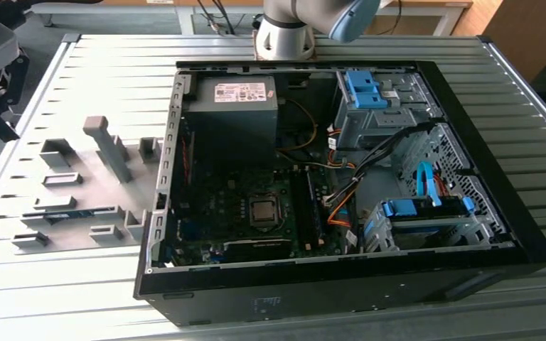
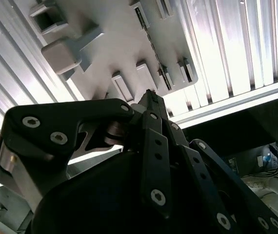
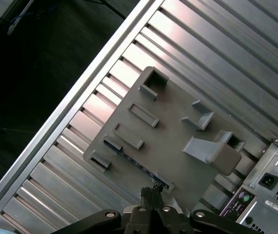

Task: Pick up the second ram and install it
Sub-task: 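Pick up the second ram and move it above second insertion slot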

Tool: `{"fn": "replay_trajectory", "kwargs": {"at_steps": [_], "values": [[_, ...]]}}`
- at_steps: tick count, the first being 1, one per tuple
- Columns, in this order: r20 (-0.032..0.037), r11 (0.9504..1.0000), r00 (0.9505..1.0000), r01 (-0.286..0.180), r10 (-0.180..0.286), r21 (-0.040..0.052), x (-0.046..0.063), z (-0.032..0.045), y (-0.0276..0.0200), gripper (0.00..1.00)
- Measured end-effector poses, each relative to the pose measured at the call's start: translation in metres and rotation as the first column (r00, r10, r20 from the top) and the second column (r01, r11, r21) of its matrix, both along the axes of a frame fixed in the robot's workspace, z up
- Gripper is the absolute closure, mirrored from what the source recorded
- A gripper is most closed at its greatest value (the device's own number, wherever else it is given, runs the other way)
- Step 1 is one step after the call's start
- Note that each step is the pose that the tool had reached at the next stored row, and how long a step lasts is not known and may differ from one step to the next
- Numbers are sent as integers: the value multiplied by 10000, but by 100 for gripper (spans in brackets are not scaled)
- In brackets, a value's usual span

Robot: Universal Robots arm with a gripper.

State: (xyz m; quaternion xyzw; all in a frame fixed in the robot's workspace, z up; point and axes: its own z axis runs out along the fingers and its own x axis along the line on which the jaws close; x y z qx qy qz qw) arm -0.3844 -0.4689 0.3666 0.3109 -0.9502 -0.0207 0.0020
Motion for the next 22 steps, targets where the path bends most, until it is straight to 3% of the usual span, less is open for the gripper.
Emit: {"fn": "replay_trajectory", "kwargs": {"at_steps": [12, 17, 22], "values": [[1, 10000, 10000, -75, 75, 0, 0, 0, 0, 89], [0, 9986, 9986, -531, 531, 0, 0, 0, 0, 89], [0, 9928, 9928, -1200, 1200, 0, 0, -1, 0, 89]]}}
